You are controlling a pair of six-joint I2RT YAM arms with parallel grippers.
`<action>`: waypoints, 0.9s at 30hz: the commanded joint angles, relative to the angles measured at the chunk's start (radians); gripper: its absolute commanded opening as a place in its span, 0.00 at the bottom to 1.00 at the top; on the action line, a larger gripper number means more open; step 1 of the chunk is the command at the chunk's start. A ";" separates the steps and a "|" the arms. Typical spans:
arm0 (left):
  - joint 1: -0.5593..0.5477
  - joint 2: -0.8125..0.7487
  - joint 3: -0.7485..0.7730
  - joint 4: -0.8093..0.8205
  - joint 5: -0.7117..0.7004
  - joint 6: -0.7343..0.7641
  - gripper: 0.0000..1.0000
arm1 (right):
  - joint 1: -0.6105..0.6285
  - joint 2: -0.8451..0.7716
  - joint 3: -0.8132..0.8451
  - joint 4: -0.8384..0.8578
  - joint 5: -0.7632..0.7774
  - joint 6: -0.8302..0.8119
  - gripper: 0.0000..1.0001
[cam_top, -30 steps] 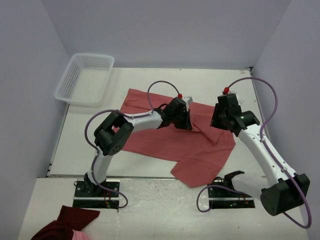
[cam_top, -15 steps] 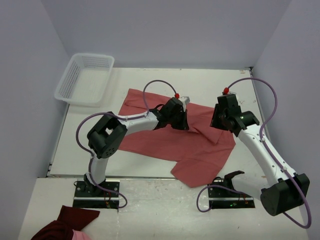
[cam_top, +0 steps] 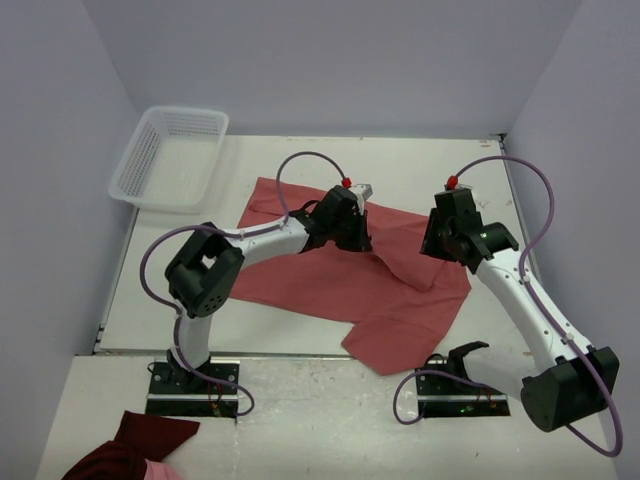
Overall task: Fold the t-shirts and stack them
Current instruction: Fold the flattened tshirt in 1/3 of the way
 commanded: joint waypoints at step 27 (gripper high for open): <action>0.187 -0.074 0.200 -0.207 -0.167 0.182 0.56 | -0.383 0.480 0.302 0.042 -0.113 -0.052 0.38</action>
